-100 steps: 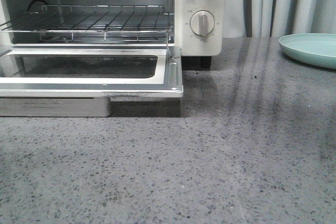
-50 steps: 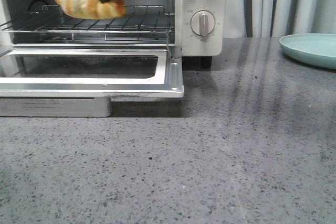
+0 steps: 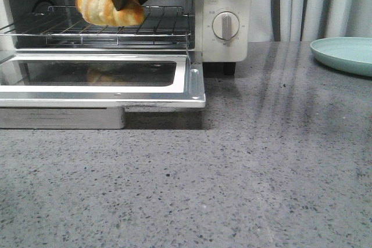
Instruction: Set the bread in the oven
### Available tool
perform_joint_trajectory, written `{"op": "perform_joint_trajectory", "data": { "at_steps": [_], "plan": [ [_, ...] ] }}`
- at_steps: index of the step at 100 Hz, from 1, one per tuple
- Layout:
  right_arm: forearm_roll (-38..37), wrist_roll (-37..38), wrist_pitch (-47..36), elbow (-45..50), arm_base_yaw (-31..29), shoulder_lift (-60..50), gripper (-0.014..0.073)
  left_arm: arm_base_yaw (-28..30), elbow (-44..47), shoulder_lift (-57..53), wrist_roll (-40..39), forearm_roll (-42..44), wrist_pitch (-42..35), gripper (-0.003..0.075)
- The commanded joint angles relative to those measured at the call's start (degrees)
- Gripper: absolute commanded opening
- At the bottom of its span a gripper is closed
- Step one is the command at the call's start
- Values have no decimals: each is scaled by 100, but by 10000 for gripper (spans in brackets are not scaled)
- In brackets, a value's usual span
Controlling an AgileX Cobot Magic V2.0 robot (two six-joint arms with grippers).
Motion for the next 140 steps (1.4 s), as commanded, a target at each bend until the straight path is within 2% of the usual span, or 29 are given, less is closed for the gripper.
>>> {"op": "perform_joint_trajectory", "data": {
  "at_steps": [1,4,11,34,41,53,57,72,87,102,117,140],
  "plan": [
    [-233,-41,-285,-206,-185,-283,479,-44,-108,36,-62,-233,-339,-22],
    [-233,-41,-285,-206,-185,-283,524,-44,-108,36,-62,-233,-339,-22],
    [-233,-41,-314,-206,-185,-304,563,-44,-108,36,-62,-233,-339,-22],
    [-233,-41,11,-209,86,-684,537,-44,-108,16,-198,-204,-476,-22],
    [-233,-41,230,-209,289,-876,416,-44,-108,-49,-457,-81,-683,-22],
    [-258,-41,498,-150,645,-1212,13,-44,-108,-227,-887,336,-968,-22],
    [-258,-41,461,-52,761,-1364,-79,-44,-108,-303,-1075,590,-1024,-22],
    [-550,-41,250,627,1078,-2178,-48,-44,-87,-617,-2010,1831,-1037,-22],
    [-939,-41,-123,1892,1122,-3559,-48,-44,142,-1120,-2934,2741,-1037,-22],
    [-1498,-41,-409,3328,1110,-5072,-48,-44,685,-1656,-3217,2725,-989,-22],
    [-1727,-41,-409,4729,1110,-6515,-48,-44,1223,-1919,-3241,2584,-1149,-22],
    [-2395,-41,-377,6026,1110,-8812,-48,-44,1698,-1935,-3241,2301,-1406,-21]
  ]
}}
